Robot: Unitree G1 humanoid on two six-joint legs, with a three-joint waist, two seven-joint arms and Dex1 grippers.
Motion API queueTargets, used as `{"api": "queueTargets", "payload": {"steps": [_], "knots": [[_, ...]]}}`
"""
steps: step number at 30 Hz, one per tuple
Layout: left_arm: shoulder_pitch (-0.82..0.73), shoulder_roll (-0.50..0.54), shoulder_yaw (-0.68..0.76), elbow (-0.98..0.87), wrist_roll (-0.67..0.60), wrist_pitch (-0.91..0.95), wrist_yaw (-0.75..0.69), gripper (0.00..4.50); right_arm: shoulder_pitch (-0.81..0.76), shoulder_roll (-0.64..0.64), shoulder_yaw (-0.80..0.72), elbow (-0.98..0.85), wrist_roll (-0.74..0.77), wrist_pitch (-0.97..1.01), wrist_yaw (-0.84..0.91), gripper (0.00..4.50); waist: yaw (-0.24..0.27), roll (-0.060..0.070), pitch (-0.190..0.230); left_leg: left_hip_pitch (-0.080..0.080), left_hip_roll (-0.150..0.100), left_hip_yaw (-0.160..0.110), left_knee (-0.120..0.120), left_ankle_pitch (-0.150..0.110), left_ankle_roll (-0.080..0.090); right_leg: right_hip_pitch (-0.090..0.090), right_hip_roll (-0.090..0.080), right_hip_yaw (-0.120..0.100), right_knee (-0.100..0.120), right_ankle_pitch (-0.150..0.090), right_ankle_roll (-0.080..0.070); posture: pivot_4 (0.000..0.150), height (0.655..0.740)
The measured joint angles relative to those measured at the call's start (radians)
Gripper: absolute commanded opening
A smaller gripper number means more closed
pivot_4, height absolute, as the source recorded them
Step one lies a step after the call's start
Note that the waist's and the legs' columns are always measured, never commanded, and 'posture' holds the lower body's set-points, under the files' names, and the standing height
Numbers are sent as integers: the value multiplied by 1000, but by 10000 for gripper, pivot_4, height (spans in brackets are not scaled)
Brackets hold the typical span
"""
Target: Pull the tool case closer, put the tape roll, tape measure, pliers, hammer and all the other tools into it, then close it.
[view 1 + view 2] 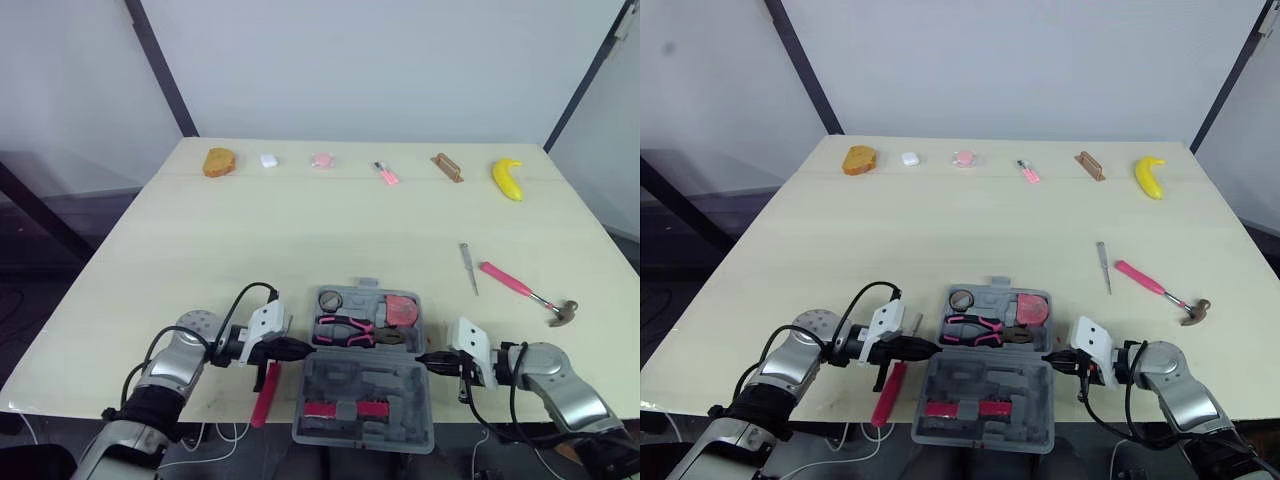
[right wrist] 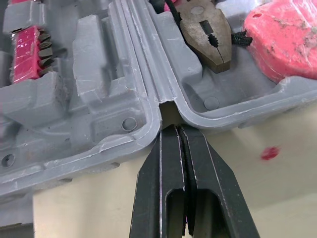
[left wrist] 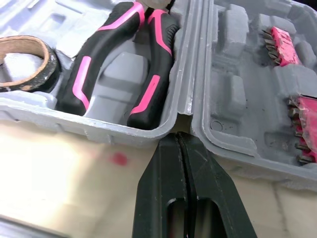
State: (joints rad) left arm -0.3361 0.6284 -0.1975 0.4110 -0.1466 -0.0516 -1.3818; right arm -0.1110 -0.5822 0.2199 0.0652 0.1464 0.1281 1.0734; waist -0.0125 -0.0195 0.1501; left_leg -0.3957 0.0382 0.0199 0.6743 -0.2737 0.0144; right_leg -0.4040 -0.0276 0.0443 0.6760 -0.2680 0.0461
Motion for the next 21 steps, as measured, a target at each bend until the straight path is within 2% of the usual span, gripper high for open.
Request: {"api": "queueTargets", "payload": {"steps": [21], "knots": [[-204,-89,-7,377,94,-245,13,0,-84,59,-13,121,-49,-47,-103,347,3,0,0,0,0,0,4,0,0,1,0,0,2,0,0,1500,7400]]}}
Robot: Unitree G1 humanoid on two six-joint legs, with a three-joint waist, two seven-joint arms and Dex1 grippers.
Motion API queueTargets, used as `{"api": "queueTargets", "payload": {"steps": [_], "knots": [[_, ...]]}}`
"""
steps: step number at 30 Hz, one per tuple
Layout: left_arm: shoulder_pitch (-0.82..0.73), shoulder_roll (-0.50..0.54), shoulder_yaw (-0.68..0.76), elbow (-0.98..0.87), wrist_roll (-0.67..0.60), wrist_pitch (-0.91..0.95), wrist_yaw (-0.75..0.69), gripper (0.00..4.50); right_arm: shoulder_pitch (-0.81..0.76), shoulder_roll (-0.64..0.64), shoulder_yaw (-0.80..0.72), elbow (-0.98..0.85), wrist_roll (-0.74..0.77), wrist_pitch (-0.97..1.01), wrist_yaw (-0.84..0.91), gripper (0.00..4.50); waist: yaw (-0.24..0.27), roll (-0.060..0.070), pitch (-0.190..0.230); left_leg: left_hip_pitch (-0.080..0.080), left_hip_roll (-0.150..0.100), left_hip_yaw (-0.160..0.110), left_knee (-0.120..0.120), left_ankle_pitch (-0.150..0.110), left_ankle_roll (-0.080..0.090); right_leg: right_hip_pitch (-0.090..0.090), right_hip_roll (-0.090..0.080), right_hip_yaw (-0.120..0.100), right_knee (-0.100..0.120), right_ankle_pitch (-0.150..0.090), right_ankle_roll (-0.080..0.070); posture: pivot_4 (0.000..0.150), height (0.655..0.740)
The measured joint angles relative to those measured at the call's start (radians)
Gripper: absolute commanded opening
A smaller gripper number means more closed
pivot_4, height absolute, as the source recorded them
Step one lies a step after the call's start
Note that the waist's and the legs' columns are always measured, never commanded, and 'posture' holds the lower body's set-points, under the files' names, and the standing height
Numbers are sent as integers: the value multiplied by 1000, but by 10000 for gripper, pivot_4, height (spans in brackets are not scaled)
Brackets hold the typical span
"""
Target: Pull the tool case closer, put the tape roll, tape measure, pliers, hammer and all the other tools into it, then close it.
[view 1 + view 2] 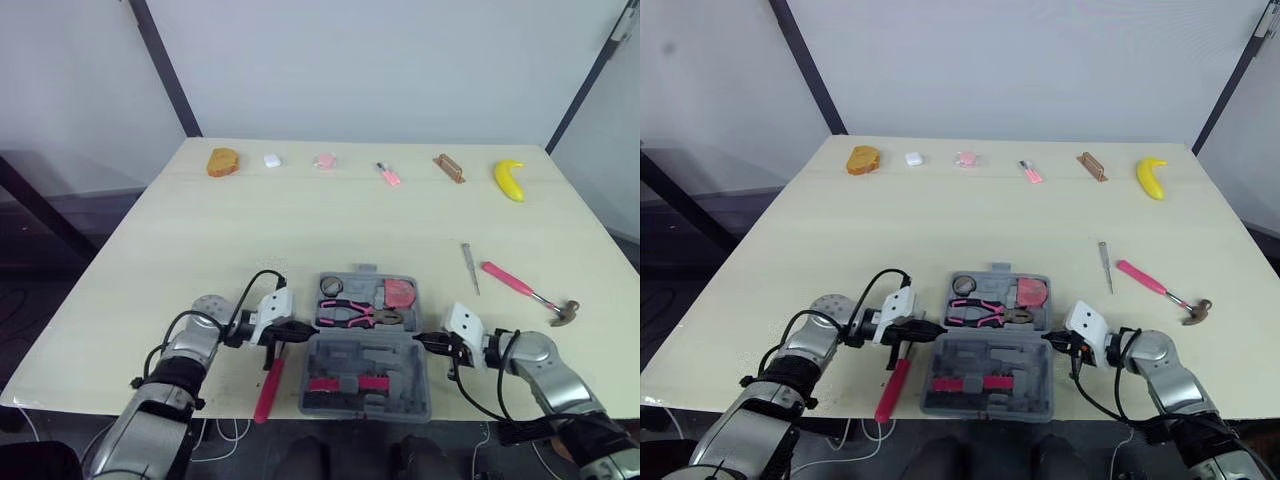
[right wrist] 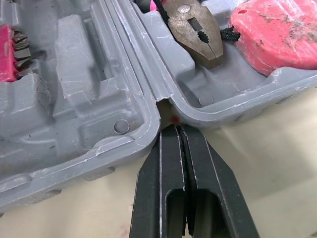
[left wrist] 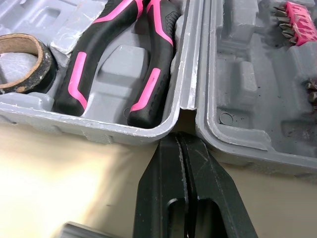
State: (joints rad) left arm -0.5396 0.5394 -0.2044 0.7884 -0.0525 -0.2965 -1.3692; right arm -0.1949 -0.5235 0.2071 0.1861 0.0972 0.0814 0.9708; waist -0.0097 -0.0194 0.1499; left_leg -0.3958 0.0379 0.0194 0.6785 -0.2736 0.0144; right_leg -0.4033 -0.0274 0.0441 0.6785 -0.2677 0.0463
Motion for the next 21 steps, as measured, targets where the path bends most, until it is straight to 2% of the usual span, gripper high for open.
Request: {"api": "queueTargets", "payload": {"steps": [21], "knots": [[-29,-15,13,48,22,-24,43,0,-21,41,-16,47,-30,-43,-73,347,-2,0,0,0,0,0,1,0,0,0,0,0,0,0,0,1500,7400]]}}
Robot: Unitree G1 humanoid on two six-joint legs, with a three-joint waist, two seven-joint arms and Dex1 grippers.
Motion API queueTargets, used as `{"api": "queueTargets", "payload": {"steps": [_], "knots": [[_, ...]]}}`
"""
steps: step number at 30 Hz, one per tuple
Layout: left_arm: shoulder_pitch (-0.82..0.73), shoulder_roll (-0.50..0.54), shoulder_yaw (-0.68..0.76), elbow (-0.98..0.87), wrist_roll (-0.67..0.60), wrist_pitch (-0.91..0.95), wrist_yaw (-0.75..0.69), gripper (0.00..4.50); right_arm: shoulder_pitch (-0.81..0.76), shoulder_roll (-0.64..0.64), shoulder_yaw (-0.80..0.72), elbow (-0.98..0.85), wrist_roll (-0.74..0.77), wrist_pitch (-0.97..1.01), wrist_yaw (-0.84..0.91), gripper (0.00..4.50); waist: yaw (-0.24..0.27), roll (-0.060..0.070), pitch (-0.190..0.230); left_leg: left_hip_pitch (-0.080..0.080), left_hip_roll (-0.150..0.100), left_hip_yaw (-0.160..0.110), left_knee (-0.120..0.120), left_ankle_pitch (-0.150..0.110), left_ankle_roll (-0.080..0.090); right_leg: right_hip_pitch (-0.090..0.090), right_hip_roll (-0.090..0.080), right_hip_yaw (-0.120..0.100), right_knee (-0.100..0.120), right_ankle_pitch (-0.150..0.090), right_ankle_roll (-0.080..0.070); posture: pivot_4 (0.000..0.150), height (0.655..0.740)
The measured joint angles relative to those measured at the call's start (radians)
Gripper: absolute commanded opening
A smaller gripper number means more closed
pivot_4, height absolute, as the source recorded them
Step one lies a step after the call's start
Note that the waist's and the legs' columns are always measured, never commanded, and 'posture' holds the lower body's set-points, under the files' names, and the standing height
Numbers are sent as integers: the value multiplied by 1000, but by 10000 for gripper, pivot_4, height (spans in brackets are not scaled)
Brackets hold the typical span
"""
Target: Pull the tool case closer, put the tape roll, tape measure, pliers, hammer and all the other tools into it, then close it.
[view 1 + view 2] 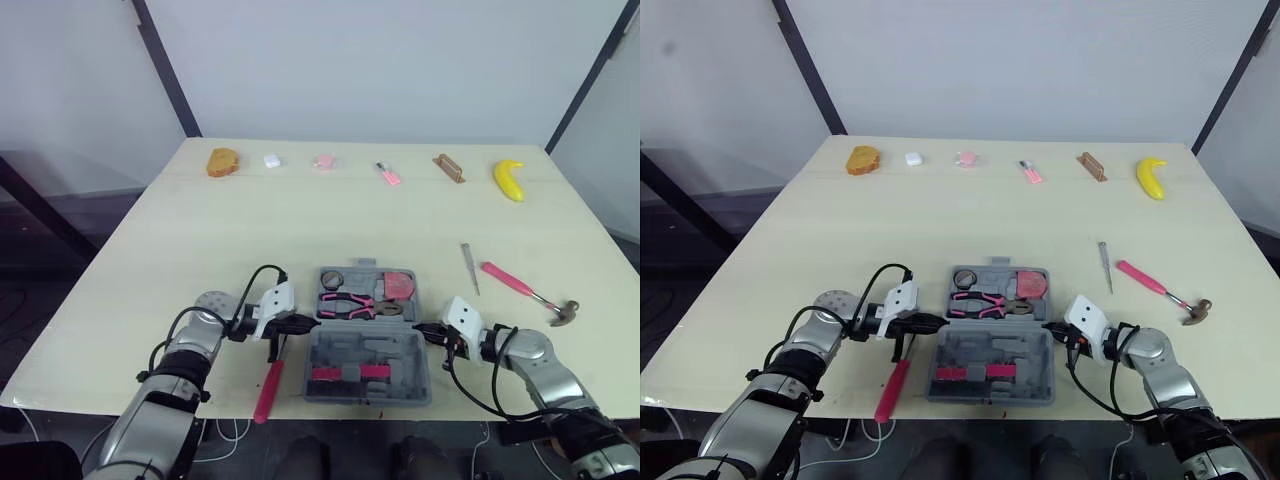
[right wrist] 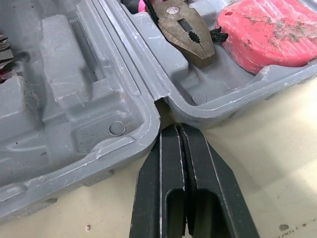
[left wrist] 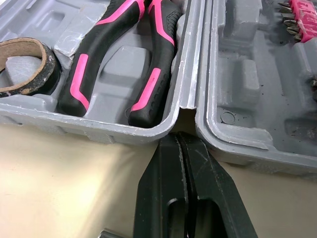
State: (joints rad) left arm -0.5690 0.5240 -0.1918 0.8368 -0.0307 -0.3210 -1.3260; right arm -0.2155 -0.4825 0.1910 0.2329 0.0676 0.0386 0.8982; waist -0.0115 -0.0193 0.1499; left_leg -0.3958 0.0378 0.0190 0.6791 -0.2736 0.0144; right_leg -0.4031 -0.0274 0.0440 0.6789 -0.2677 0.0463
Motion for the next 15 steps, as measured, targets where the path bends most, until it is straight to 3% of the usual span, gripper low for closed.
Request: {"api": "queueTargets", "payload": {"steps": [15], "knots": [[17,12,7,-44,8,24,42,0,6,26,-2,-8,-22,-5,-32,347,-2,0,0,0,0,0,0,0,0,0,0,0,0,0,0,1500,7400]]}}
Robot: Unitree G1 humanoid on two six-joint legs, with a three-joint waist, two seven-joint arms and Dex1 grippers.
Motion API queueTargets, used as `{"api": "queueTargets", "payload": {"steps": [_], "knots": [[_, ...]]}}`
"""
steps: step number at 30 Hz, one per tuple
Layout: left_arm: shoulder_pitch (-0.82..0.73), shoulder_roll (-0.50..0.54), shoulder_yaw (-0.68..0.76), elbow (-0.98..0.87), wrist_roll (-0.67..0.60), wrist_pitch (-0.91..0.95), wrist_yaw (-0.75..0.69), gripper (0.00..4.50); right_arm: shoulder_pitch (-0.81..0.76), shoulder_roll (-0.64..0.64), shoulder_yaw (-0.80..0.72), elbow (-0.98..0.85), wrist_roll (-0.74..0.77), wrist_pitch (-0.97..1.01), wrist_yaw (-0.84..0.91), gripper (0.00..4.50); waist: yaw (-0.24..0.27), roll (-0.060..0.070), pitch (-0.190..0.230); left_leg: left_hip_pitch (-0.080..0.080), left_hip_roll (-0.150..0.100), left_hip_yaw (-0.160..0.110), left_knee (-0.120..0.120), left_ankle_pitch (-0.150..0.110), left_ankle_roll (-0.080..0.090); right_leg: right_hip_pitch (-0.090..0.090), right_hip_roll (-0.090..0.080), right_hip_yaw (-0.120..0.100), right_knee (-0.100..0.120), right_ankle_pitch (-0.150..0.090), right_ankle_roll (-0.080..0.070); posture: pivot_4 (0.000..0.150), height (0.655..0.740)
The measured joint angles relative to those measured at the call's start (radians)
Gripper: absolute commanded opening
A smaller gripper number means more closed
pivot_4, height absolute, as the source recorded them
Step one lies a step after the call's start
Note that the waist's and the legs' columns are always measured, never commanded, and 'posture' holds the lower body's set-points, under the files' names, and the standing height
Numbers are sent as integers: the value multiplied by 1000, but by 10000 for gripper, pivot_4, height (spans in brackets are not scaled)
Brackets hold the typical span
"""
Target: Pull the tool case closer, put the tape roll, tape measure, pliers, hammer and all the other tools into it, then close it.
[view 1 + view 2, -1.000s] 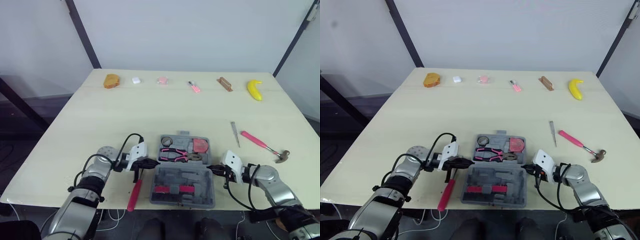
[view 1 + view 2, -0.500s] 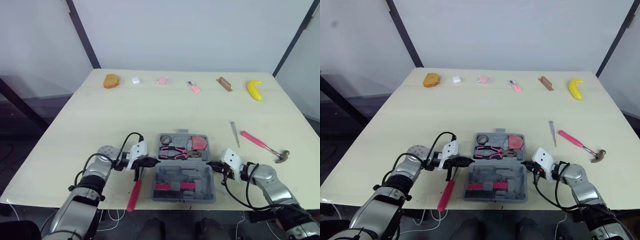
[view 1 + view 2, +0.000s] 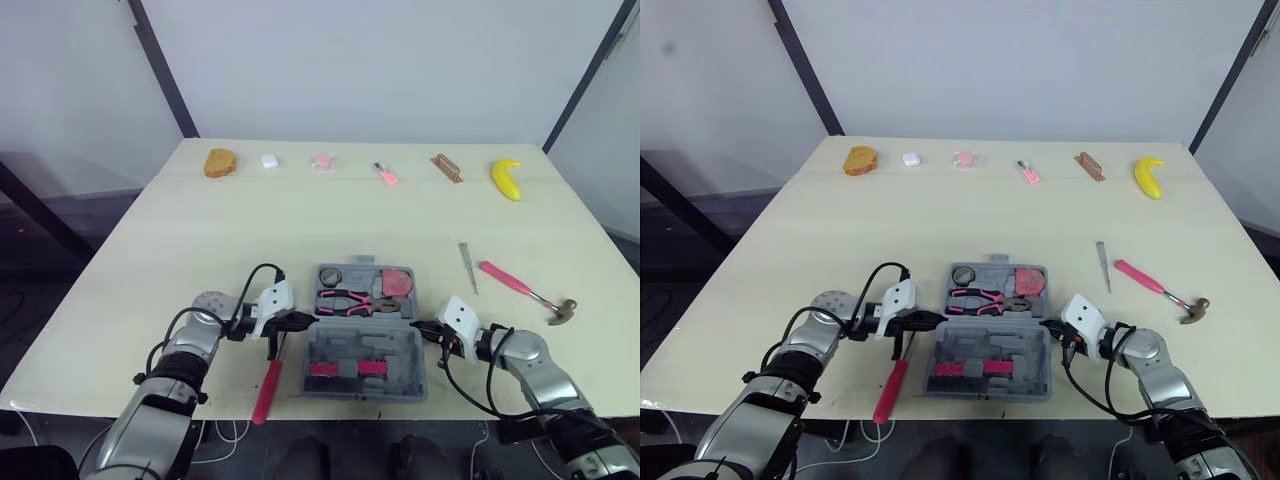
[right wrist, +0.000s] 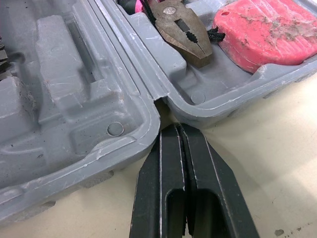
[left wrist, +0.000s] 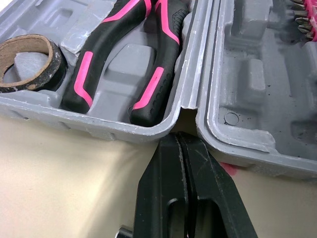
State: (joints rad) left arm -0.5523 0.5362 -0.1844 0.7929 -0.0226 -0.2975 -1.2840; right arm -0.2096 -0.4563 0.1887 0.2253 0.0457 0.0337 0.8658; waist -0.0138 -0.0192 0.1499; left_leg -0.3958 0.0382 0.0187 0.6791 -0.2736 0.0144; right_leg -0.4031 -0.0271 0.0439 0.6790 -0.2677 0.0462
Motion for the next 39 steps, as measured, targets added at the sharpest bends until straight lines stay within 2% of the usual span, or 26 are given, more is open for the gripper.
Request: {"api": "queueTargets", "payload": {"steps": [39], "knots": [[12,16,0,-38,1,49,14,0,-16,41,-6,64,-19,-82,-44,347,-2,0,0,0,0,0,0,0,0,0,1,0,0,0,0,1500,7400]]}}
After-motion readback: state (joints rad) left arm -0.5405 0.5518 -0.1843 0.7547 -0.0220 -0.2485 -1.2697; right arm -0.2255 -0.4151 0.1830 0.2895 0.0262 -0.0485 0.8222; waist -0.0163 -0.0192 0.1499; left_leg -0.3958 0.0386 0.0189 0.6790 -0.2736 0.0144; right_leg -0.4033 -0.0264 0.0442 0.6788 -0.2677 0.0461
